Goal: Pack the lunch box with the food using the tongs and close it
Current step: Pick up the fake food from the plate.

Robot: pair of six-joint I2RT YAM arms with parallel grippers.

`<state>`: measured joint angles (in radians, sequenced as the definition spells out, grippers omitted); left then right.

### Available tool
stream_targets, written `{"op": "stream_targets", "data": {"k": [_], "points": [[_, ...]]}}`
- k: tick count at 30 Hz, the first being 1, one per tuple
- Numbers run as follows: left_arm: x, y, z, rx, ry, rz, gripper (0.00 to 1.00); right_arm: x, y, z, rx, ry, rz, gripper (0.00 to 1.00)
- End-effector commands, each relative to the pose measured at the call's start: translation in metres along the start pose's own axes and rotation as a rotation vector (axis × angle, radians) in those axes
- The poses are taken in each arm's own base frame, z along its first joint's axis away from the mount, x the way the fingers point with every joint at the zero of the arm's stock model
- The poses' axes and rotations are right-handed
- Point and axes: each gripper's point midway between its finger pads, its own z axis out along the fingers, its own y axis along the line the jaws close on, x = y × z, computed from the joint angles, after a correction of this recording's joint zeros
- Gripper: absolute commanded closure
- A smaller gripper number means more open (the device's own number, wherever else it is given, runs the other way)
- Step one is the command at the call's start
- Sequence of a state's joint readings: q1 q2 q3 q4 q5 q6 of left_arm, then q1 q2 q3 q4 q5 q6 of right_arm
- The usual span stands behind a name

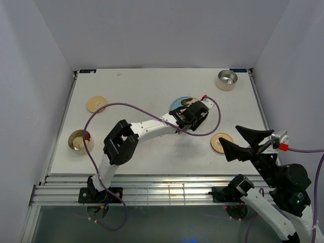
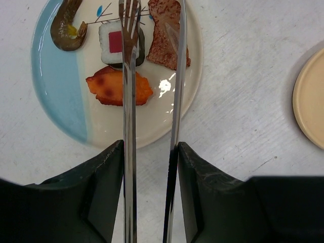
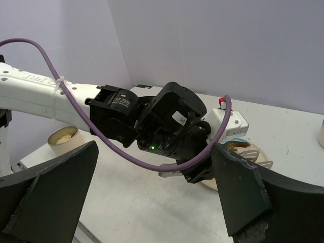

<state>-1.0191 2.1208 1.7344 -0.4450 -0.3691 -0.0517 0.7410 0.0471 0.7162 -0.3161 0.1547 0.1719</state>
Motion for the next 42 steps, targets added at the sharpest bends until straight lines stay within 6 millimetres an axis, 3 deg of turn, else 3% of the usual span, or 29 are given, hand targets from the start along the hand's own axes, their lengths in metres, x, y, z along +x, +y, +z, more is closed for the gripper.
{"op": "stream_targets", "data": {"k": [1, 4, 16, 24, 42], "points": [[-0.035, 0.003, -0.027, -0.012, -0.087, -0.026, 0.46, -0.01, 0.0, 0.001, 0.003, -0.025, -0.007, 0.02], [-0.039, -0.001, -0.031, -0.022, -0.095, -0.017, 0.46, -0.009, 0.0, 0.003, 0.002, -0.019, -0.008, 0.02], [-0.025, 0.006, -0.025, -0.085, -0.038, -0.011, 0.45, -0.014, 0.001, 0.0, -0.001, -0.026, -0.009, 0.02], [-0.02, 0.0, -0.021, -0.064, -0.022, -0.011, 0.45, -0.021, 0.001, -0.005, 0.001, -0.043, -0.008, 0.02], [-0.029, -0.009, -0.026, -0.096, -0.031, -0.002, 0.45, -0.029, 0.0, -0.014, 0.006, -0.062, -0.006, 0.02]]}}
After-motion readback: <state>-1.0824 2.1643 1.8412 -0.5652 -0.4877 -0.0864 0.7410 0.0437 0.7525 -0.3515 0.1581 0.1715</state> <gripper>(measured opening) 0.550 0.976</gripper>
